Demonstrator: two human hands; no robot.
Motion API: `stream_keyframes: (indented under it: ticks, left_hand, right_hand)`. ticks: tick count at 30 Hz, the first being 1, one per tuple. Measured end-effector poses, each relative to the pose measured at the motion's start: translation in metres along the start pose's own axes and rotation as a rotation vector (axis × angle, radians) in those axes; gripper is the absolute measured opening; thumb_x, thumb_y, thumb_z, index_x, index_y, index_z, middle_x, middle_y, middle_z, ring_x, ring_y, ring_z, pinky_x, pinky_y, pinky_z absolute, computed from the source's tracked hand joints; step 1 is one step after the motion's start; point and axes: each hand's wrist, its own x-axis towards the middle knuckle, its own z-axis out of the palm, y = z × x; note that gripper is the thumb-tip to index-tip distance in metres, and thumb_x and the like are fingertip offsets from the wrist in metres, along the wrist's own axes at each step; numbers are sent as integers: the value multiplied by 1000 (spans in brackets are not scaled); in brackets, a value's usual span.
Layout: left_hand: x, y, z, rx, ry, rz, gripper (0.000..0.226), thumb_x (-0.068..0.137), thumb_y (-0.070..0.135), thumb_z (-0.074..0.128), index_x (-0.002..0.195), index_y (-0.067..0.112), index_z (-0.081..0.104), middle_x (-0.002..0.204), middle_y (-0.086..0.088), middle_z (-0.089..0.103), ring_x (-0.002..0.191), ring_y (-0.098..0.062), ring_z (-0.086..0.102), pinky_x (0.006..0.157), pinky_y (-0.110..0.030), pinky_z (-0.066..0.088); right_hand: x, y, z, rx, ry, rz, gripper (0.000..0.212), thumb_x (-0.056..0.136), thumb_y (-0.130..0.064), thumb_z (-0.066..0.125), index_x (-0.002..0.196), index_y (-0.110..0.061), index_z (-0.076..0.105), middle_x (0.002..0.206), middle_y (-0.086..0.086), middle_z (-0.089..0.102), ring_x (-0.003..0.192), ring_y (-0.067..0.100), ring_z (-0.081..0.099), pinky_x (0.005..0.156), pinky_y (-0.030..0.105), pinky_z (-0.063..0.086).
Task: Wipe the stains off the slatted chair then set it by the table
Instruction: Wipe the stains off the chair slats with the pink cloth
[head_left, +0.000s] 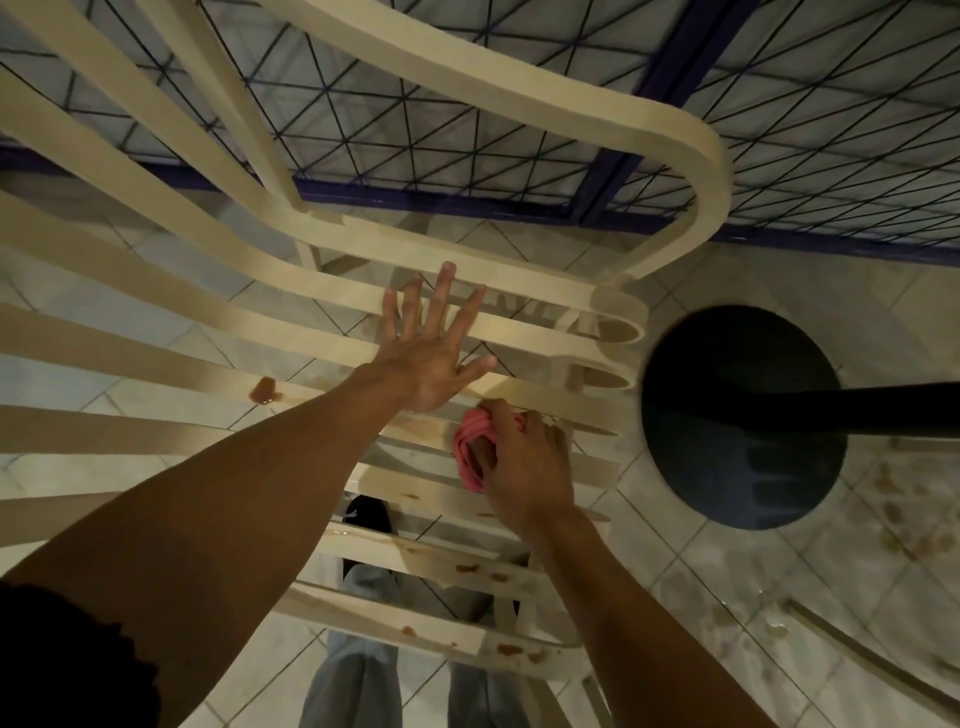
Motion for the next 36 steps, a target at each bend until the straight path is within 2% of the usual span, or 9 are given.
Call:
stream_keyframes:
  ticks: [7, 11, 15, 19, 23, 28, 32, 34, 36]
  left_hand:
    - [-1, -2, 1, -2, 11, 4, 81, 95, 72, 19, 146, 38, -34, 144, 1, -55, 139, -36, -40, 111, -56, -27]
    - [0, -1, 1, -4, 26, 13, 82, 94, 72, 18, 147, 38, -33, 145, 0, -55, 139, -35, -41, 111, -56, -26]
    - [1, -2, 3, -2, 44, 26, 82, 94, 73, 18, 147, 38, -34, 145, 0, -54, 139, -36, -40, 111, -56, -26]
    - [2, -3, 3, -23, 44, 34, 81, 95, 72, 19, 146, 38, -34, 144, 0, -55, 139, -36, -41, 111, -57, -26]
    - [0, -6, 6, -54, 63, 64, 77, 98, 68, 21, 149, 40, -29, 146, 2, -53, 140, -34, -40, 112, -55, -25]
    - [-12, -28, 0, -161, 160, 172, 67, 102, 55, 32, 156, 40, -4, 161, 6, -28, 150, -25, -22, 121, -48, -11]
    - [-23, -61, -14, -198, 336, 138, 68, 99, 47, 48, 157, 35, 14, 167, 3, -3, 151, -22, -5, 120, -41, -4]
    - [-23, -85, -18, -108, 305, 69, 74, 97, 55, 48, 156, 39, 7, 166, 2, -8, 151, -24, -8, 117, -40, -10]
    - [-21, -105, -19, -69, 206, 45, 80, 93, 67, 41, 154, 44, -5, 164, 7, -21, 151, -24, -15, 117, -45, -13]
  right_hand:
    - [-15, 32, -23, 109, 9, 44, 32, 100, -37, 49, 132, -39, 46, 131, -3, 56, 126, 17, 50, 120, 52, 18]
    - [-26, 60, -26, 99, 68, 83, 36, 100, -35, 51, 136, -33, 47, 135, -1, 53, 125, 18, 53, 116, 51, 29]
    - [-20, 47, -16, 173, 110, 92, 35, 98, -26, 53, 132, -29, 51, 127, 4, 56, 115, 24, 56, 107, 46, 41]
    - [-10, 20, -3, 119, 76, 79, 35, 101, -36, 42, 137, -37, 43, 134, 4, 52, 127, 26, 48, 116, 53, 26]
    - [-2, -4, 0, 86, 15, 36, 40, 102, -38, 40, 142, -38, 38, 137, 6, 49, 127, 28, 46, 118, 50, 23]
    - [-9, 7, -15, 180, -84, -65, 53, 97, -49, 49, 146, -40, 33, 141, 1, 44, 127, 23, 44, 115, 40, 27]
    - [-11, 10, -17, 258, -83, -67, 65, 83, -73, 42, 141, -46, 37, 136, -4, 48, 120, 18, 48, 111, 43, 35]
    - [-6, 3, -8, 255, -3, -20, 58, 83, -75, 45, 133, -45, 45, 126, -5, 55, 113, 18, 53, 105, 41, 41]
    - [-1, -5, 0, 242, 63, 27, 43, 88, -62, 54, 127, -43, 51, 121, -4, 58, 110, 20, 56, 102, 40, 44]
